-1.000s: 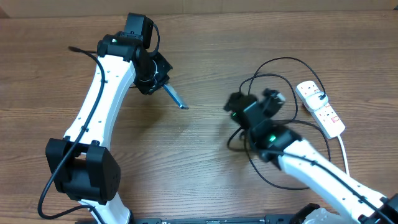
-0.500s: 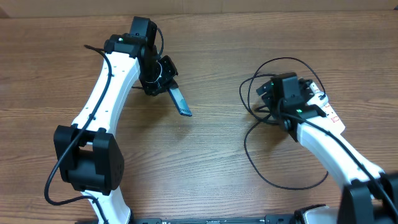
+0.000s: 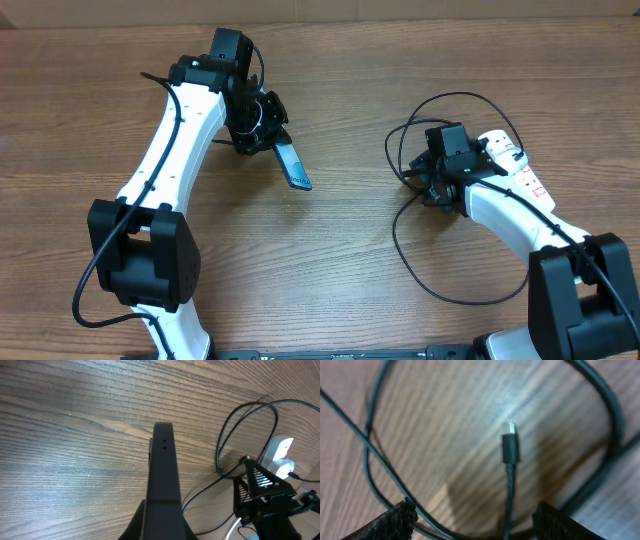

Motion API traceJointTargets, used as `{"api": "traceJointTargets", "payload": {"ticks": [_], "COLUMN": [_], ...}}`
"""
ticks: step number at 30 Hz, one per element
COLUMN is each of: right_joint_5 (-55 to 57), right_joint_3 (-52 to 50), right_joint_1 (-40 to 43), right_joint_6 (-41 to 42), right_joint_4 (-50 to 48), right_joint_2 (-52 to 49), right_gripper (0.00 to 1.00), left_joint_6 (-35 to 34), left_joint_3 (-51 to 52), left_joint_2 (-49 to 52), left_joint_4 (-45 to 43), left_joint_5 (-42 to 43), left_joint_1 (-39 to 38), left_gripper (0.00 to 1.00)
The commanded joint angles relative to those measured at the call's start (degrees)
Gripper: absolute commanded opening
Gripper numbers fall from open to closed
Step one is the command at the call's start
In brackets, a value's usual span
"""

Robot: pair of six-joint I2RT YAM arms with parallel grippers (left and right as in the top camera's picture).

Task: Plug charger to phone and switch on socket
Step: 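Move the right gripper to the black cable and grasp near the USB-C plug, then raise the phone with the left gripper and bring the plug toward its bottom port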

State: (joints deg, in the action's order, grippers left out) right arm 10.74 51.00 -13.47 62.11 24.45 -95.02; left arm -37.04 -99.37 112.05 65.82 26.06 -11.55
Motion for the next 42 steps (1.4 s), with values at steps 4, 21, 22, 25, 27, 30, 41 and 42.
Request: {"api": "traceJointTargets", "payload": {"ticks": [4, 21, 22, 25, 27, 30, 41, 42], "right_joint_5": [1.97, -3.19, -3.37, -4.61, -5.38, -5.95, -22.82, -24.33], "right_joint_3": [1.14, 1.22, 1.22, 1.42, 2.93, 7.93, 19.12, 19.08], "right_joint_1": [0.39, 0.37, 0.37, 0.37, 0.42, 0.44, -4.04, -4.98], "right_joint_6": [-2.40, -2.43, -2.45, -4.44, -9.46, -14.88, -27.98, -28.81], "right_joint_4": [-1.92, 0.09, 0.26, -0.22, 0.48, 6.34, 32.79, 35.17], "right_joint_2": [-1.09, -6.78, -6.78, -6.58, -5.55, -1.97, 17.94, 19.47], "right_gripper": [0.74, 0.25, 0.22, 0.09, 0.04, 0.04, 0.04, 0.04], "left_joint_6": [1.36, 2.36, 2.36, 2.36, 2.34, 2.32, 5.57, 5.66], "left_joint_3": [-0.11, -0.11, -0.11, -0.11, -0.11, -0.11, -0.11, -0.11], "left_joint_2": [0.33, 0.33, 0.33, 0.33, 0.33, 0.33, 0.35, 0.48], "left_joint_4": [0.07, -0.09, -0.07, -0.04, 0.09, 0.35, -4.90, -5.75], "left_joint_5": [1.86, 1.88, 1.88, 1.88, 1.88, 1.90, 5.01, 6.95], "left_joint_1": [-0.22, -0.22, -0.22, -0.22, -0.22, -0.13, -0.74, -0.68], "left_gripper": [0.04, 0.04, 0.04, 0.04, 0.04, 0.04, 0.04, 0.04]}}
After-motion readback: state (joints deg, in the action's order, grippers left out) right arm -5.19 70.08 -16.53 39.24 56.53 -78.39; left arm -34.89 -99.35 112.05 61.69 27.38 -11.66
